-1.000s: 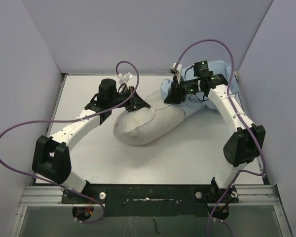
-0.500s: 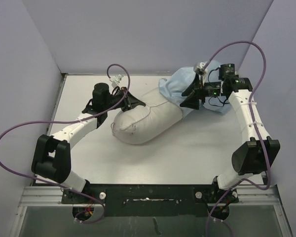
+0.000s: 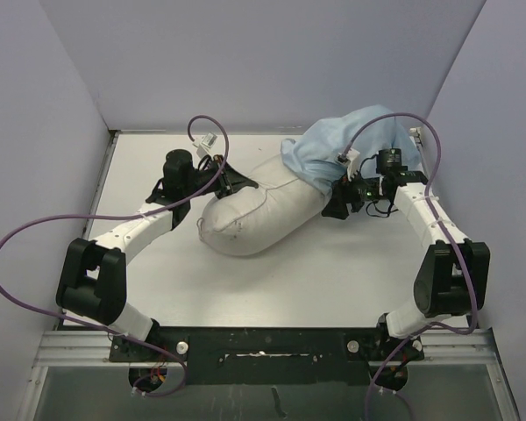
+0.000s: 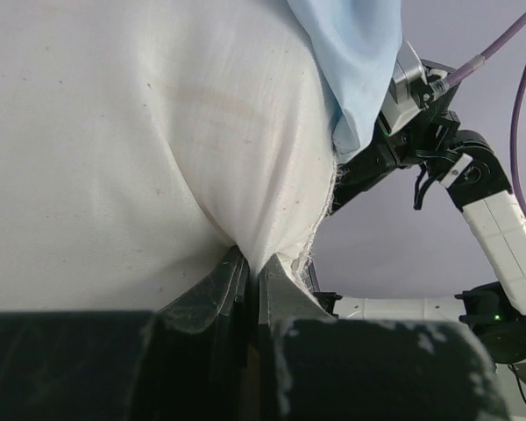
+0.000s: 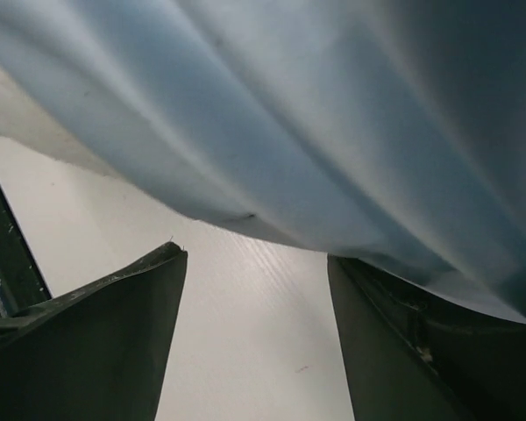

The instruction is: Put the pillow into the pillowcase

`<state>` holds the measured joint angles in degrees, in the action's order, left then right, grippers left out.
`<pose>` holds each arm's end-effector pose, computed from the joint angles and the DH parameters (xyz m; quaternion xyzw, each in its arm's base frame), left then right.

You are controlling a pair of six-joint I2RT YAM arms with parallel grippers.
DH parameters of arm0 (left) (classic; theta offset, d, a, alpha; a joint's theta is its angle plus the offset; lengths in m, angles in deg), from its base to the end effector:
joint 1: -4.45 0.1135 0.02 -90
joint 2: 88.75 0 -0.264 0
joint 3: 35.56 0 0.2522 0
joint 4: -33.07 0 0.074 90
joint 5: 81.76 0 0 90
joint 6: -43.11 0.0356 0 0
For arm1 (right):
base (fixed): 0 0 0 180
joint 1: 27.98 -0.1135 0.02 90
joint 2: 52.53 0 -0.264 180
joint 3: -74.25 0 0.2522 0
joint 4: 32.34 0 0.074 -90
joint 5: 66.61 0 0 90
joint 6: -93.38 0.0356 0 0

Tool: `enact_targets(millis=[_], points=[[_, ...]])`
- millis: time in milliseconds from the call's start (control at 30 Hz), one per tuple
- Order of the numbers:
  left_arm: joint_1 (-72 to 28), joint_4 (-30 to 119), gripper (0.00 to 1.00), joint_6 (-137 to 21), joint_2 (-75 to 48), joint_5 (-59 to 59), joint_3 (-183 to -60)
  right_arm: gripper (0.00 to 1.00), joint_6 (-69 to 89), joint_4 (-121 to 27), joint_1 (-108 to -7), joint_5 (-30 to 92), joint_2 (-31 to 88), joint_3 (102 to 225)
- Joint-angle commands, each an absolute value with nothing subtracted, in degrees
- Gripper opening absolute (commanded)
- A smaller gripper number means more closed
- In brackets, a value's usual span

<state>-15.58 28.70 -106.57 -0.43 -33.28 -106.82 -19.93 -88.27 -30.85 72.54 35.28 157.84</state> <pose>0.3222 -0.1426 0.2813 -0.0394 0.7620 -0.5868 0.2710 0.3081 0.0424 0.2744 -0.3033 0.8316 0.3539 0.3018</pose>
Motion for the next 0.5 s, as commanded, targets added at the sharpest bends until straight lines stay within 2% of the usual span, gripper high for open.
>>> enact_targets(millis=[0, 267, 367, 467], points=[[-14.46, 26.43, 0.00, -106.83, 0.33, -31.73, -106.14, 0.66, -14.55, -77.28, -31.67, 66.92, 35.23, 158.09], [-14.52, 26.79, 0.00, -106.83, 0.00, -31.77, -106.37, 0.61, -12.67, -74.09, -33.72, 61.95, 37.57, 161.78], [-14.46, 27.28, 0.00, -106.52, 0.02, -31.92, -106.92, 0.50, -12.57, -74.97, -34.21, 63.81, 38.05, 164.09], [-14.50, 27.96, 0.00, -106.02, 0.27, -31.91, -107.60, 0.31, -13.48, -76.93, -34.48, 65.99, 38.02, 166.38]])
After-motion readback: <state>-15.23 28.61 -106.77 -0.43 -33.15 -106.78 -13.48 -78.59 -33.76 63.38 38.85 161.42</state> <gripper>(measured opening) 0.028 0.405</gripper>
